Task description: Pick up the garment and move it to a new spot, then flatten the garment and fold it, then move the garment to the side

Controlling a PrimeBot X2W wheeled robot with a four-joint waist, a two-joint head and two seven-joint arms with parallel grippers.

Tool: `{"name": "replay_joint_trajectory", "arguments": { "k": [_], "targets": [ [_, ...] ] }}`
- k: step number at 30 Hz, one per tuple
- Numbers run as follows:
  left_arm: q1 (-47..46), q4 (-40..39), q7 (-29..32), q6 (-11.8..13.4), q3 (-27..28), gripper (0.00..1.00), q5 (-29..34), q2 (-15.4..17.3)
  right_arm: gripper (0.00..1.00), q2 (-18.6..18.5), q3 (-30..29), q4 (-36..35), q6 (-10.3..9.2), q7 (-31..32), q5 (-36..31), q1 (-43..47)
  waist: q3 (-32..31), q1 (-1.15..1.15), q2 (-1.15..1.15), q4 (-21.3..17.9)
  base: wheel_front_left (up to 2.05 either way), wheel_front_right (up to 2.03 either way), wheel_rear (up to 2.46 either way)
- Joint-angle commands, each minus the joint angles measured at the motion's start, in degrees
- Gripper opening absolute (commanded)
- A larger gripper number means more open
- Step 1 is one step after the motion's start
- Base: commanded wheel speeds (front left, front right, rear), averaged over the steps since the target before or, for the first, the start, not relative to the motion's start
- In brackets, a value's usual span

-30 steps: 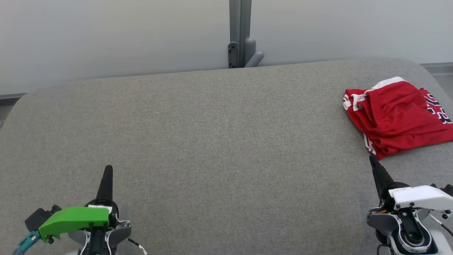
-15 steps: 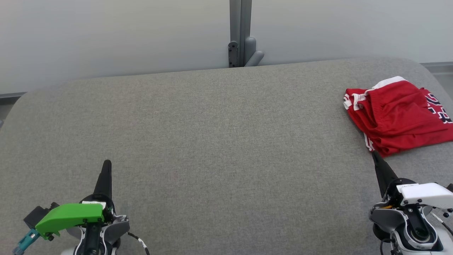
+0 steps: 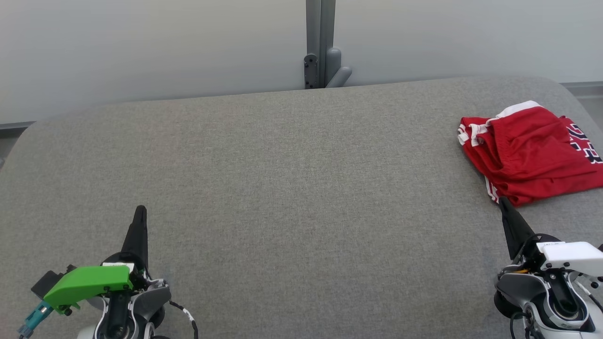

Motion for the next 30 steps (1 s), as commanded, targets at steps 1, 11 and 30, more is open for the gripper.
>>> {"name": "replay_joint_trajectory", "arguments": {
  "k": [1, 11, 30],
  "targets": [
    [-0.75, 0.1, 0.02, -0.33, 0.22, 0.0, -0.15, -0.01, 0.0, -0.15, -0.13, 0.12, 0.02, 0.21, 0.35, -0.59, 0.0, 0.0, 0.4, 0.0, 0.0, 0.0, 0.0],
    [-0.75, 0.1, 0.01, -0.33, 0.21, 0.0, -0.16, -0.01, 0.0, 0.01, -0.34, 0.13, 0.02, 0.4, 0.07, -0.64, 0.0, 0.0, 0.4, 0.0, 0.0, 0.0, 0.0],
    [-0.75, 0.09, 0.0, -0.33, 0.2, 0.0, -0.17, -0.01, 0.0, 0.22, -0.65, 0.14, 0.02, 0.6, -0.29, -0.7, 0.0, 0.0, 0.4, 0.0, 0.0, 0.0, 0.0]
  ]
}}
